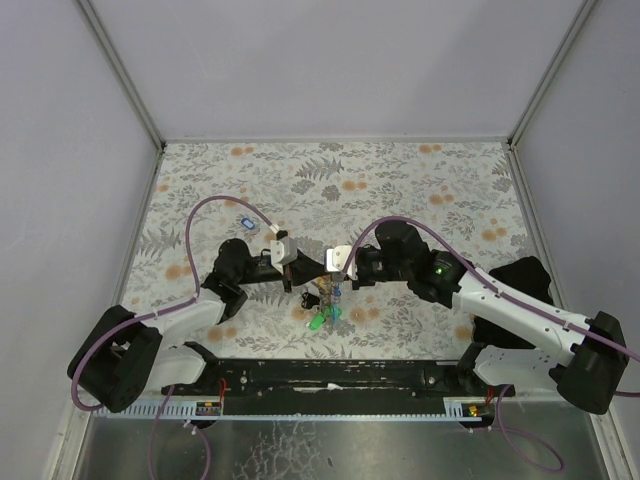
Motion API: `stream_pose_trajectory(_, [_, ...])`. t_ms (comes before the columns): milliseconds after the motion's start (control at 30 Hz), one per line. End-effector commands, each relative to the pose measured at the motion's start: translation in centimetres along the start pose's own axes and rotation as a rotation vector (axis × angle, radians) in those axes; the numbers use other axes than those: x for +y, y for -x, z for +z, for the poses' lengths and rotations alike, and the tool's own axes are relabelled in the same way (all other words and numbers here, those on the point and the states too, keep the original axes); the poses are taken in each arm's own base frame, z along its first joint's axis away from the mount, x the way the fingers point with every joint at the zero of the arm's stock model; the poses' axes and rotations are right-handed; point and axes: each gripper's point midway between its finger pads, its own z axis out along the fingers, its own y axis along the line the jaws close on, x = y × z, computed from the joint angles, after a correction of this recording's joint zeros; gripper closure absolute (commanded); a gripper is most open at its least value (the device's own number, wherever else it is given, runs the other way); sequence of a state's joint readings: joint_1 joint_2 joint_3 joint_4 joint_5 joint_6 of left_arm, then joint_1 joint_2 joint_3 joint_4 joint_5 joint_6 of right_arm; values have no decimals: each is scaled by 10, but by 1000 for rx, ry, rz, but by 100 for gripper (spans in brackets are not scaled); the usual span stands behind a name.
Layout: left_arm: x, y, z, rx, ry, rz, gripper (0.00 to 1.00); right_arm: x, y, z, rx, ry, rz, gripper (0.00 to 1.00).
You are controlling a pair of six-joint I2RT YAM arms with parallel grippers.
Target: Put the keys on the keyring
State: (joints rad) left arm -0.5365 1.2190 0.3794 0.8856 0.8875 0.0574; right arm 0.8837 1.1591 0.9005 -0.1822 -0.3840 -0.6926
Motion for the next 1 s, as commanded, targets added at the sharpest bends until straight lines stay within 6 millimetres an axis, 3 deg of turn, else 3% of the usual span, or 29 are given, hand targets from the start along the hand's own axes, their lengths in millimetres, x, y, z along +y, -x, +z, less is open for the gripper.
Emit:
stream_pose_trajectory(0, [10,17,1,-51,52,-23,100,-17,31,-12,-75,-60,-40,100])
stream_pose_trajectory(133, [24,21,-4,-101,178,-127,100,-14,25,-16,-85,-97,-14,100])
stream_pose_trajectory(467, [40,30,-18,-250,358,-321,100,8,2,-5,-79,-79,64,100])
stream_pose_trajectory(733, [41,38,-12,-318,450,-390,100,17,2,8,-102,-78,72,100])
stream_pose_trajectory(967, [46,38,-19,-403,520,-478,100,21,0,16,-106,-84,70,100])
